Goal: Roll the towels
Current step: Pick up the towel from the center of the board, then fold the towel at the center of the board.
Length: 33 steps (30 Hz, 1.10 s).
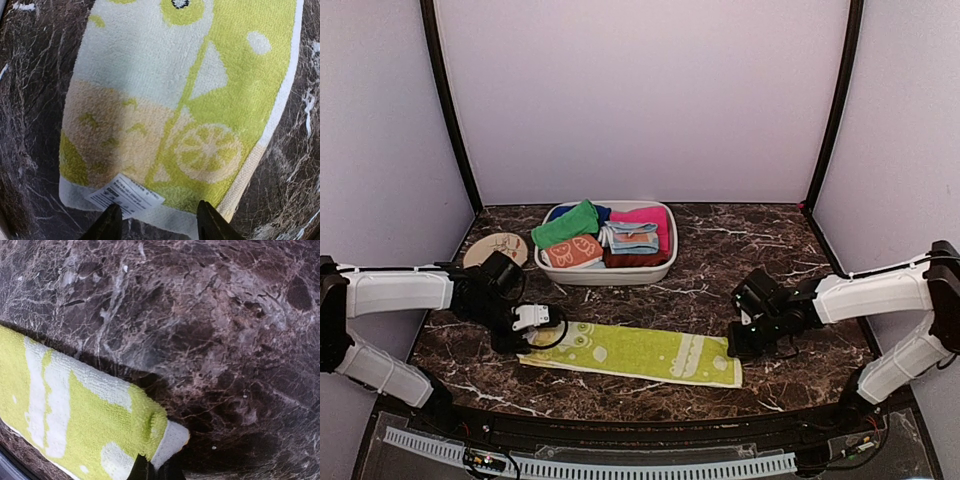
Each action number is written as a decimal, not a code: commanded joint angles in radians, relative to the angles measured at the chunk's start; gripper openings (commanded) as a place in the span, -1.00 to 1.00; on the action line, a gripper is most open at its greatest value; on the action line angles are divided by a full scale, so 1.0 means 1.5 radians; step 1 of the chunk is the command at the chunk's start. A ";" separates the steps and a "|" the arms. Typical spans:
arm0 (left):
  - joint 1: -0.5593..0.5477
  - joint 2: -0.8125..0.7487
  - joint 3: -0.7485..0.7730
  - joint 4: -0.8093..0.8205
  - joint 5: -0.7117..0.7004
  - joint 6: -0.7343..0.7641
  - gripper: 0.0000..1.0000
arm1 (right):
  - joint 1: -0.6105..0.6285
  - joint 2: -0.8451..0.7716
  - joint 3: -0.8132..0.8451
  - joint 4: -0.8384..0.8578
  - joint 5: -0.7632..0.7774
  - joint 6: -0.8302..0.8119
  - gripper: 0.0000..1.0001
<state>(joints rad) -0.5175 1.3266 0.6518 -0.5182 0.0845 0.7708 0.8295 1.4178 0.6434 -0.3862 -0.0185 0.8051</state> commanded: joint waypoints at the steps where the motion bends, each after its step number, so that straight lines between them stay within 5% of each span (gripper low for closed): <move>1: 0.030 -0.030 0.010 -0.038 -0.006 0.012 0.07 | -0.012 -0.024 0.028 -0.070 0.023 -0.010 -1.00; 11: 0.041 -0.065 0.074 -0.107 0.028 0.004 0.09 | -0.094 -0.125 0.095 -0.285 0.133 -0.065 -1.00; 16: 0.065 -0.084 0.039 -0.108 0.033 0.032 0.05 | -0.100 -0.090 0.169 -0.396 0.234 -0.104 -1.00; 24: 0.117 -0.115 0.029 -0.104 0.038 0.044 0.02 | -0.033 0.006 0.328 -0.366 0.051 -0.138 -1.00; 33: 0.133 -0.119 0.000 -0.072 0.022 0.047 -0.01 | 0.098 0.229 0.591 -0.346 -0.031 -0.142 -1.00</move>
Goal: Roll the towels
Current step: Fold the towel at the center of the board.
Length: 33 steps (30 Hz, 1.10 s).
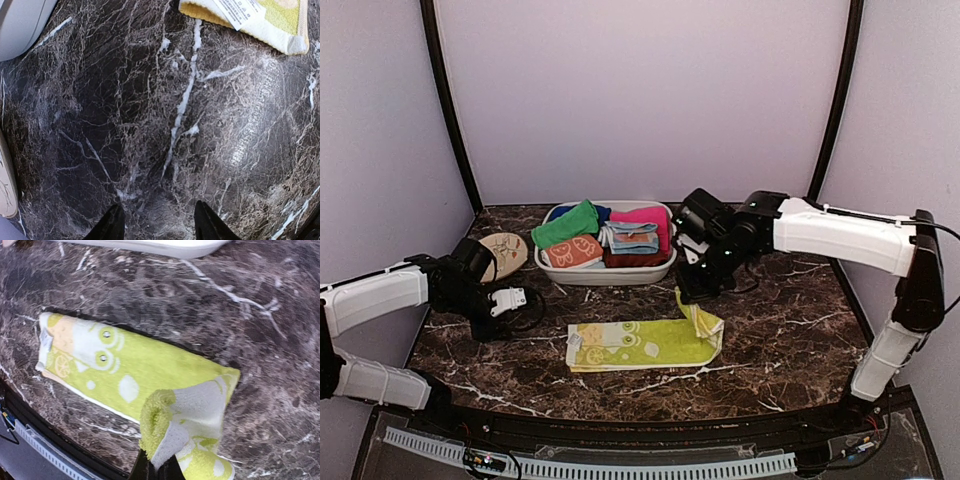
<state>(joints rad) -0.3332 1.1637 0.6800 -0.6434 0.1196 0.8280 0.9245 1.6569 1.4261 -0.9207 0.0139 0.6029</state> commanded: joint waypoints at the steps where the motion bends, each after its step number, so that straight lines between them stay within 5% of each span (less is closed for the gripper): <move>1: 0.011 -0.011 -0.022 0.014 -0.001 0.009 -0.02 | 0.043 0.092 0.094 0.009 -0.056 -0.009 -1.00; 11: 0.027 -0.011 -0.036 0.029 0.005 0.024 -0.05 | 0.095 0.251 0.258 0.023 -0.114 0.001 -1.00; 33: 0.029 -0.003 -0.018 0.024 0.027 0.012 -0.13 | 0.104 0.350 0.318 0.136 -0.127 0.086 -1.00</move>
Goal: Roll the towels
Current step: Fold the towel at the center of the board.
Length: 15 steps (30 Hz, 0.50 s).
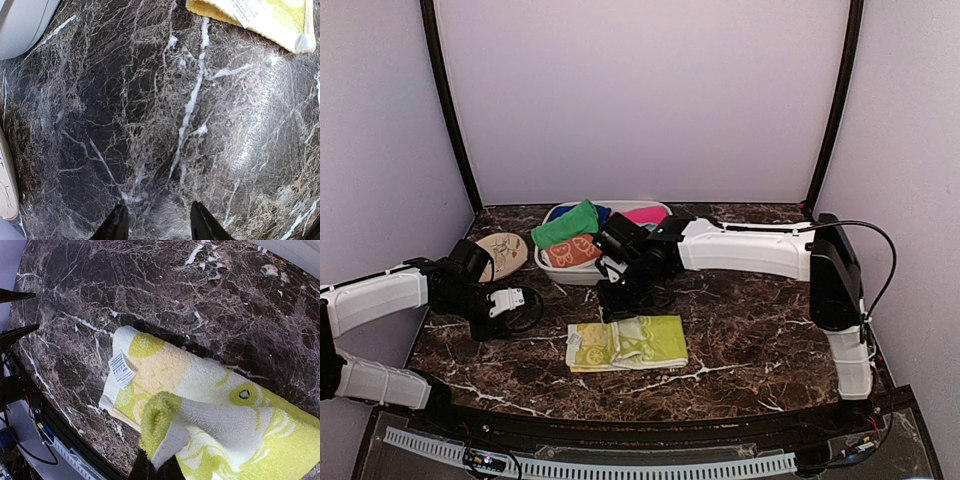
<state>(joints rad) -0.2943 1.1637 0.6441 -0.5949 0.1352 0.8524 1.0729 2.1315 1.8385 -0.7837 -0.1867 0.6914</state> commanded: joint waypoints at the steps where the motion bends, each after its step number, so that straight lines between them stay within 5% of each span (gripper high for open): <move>1: 0.004 -0.003 0.006 -0.009 0.016 -0.005 -0.13 | 0.006 0.044 0.053 0.046 0.005 0.029 -1.00; 15: 0.003 0.002 0.006 -0.001 0.011 -0.005 -0.13 | 0.006 0.113 0.103 0.090 -0.061 0.051 -1.00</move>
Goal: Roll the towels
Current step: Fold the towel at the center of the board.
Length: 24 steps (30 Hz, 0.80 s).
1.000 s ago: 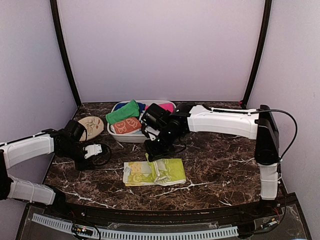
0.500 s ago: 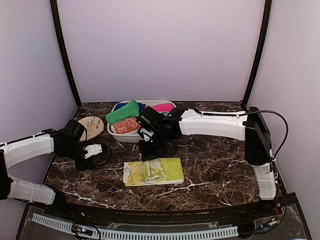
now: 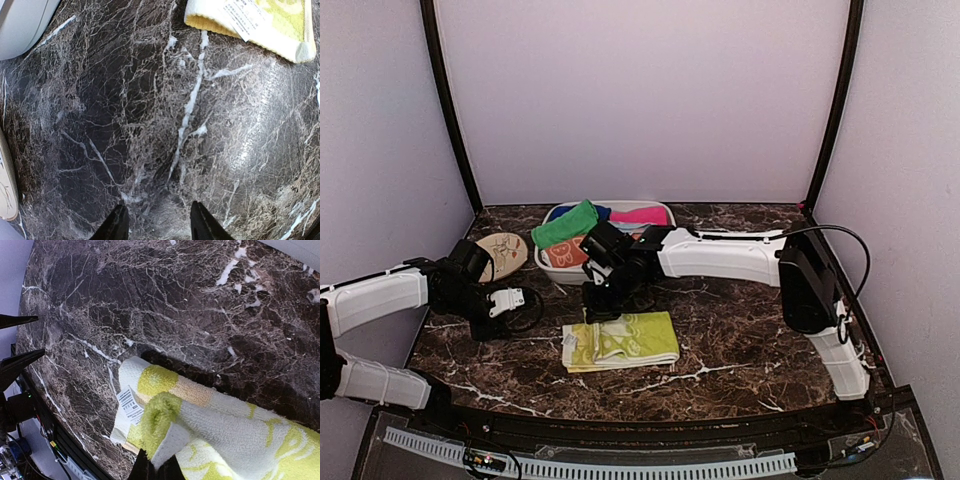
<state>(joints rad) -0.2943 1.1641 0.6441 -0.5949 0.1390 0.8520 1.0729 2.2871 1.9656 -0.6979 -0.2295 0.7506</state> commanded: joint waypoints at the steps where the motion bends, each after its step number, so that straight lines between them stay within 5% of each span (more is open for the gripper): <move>1: 0.003 0.002 0.005 0.001 0.008 -0.005 -0.12 | 0.006 0.010 0.017 0.034 -0.042 0.013 -0.97; 4: 0.004 0.002 0.006 0.006 0.008 -0.008 -0.12 | 0.006 0.007 0.000 0.067 -0.075 0.024 -0.56; 9: 0.003 -0.001 0.008 0.005 0.007 -0.009 -0.12 | 0.006 -0.005 -0.015 0.136 -0.129 0.054 -0.38; 15: 0.003 -0.007 0.006 0.003 0.005 -0.007 -0.12 | -0.011 -0.057 -0.068 0.165 -0.135 0.054 -0.41; 24: -0.002 0.017 0.091 -0.024 0.114 -0.033 -0.13 | -0.103 -0.206 -0.328 0.150 -0.054 -0.038 -0.82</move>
<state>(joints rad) -0.2943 1.1698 0.6830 -0.6025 0.1879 0.8333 0.9821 2.0697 1.6039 -0.4717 -0.3832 0.7753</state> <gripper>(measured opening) 0.439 0.122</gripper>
